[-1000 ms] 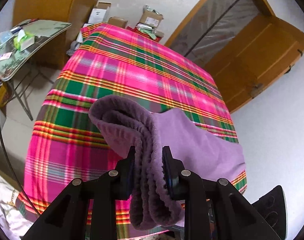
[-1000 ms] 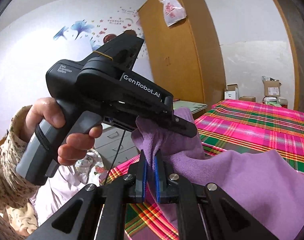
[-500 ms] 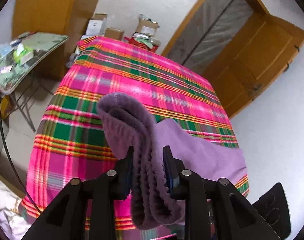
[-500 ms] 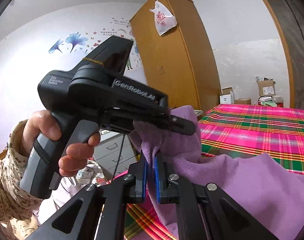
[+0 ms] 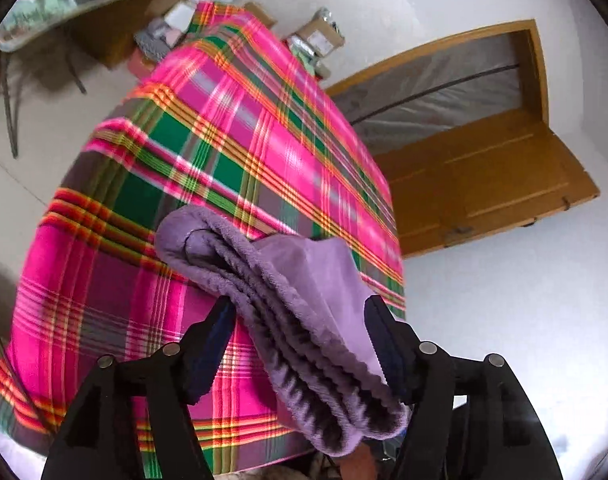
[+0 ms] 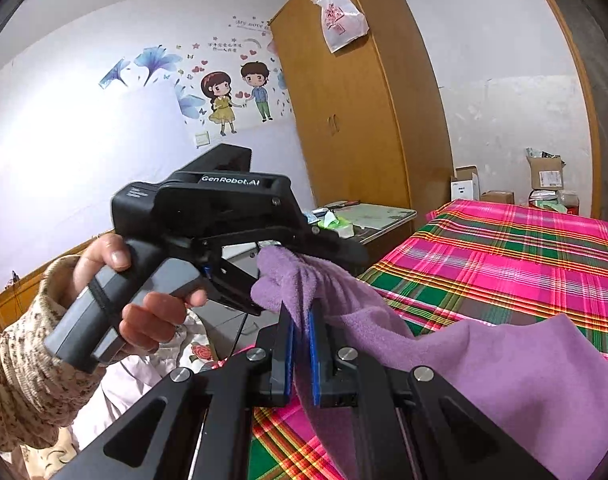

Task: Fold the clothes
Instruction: 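Lift the held garment edge with both grippers together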

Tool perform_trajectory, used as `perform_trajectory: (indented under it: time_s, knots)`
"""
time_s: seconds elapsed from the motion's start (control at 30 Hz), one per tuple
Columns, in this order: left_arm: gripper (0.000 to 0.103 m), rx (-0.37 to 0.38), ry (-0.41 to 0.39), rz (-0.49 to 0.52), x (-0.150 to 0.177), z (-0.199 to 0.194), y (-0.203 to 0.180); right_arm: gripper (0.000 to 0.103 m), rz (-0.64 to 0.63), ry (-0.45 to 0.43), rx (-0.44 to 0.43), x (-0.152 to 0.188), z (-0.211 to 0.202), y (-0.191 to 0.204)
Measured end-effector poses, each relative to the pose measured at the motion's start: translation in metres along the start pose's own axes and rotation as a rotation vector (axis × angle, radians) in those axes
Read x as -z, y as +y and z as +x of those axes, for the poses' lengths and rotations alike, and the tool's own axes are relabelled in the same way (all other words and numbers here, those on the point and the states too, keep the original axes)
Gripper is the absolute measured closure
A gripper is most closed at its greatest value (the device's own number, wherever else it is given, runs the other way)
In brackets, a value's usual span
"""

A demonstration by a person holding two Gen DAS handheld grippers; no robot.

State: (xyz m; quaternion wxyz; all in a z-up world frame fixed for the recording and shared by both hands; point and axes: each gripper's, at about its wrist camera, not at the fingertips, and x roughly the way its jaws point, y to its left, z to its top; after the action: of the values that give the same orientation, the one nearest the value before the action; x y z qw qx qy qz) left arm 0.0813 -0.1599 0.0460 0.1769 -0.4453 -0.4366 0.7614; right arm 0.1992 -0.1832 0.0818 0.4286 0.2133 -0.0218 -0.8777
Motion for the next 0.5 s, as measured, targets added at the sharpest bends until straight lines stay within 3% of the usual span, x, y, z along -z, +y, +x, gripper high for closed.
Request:
perform_trajectory:
  time_s: [0.3,0.5]
  knots:
    - [0.029,0.105,0.062,-0.115,-0.002,0.008,0.028,0.097,0.001,0.005,0.001,0.0,0.006,-0.001]
    - [0.029,0.121,0.11,-0.147,-0.006,0.022,0.037,0.097,-0.005,0.01,-0.005,0.002,0.004,-0.001]
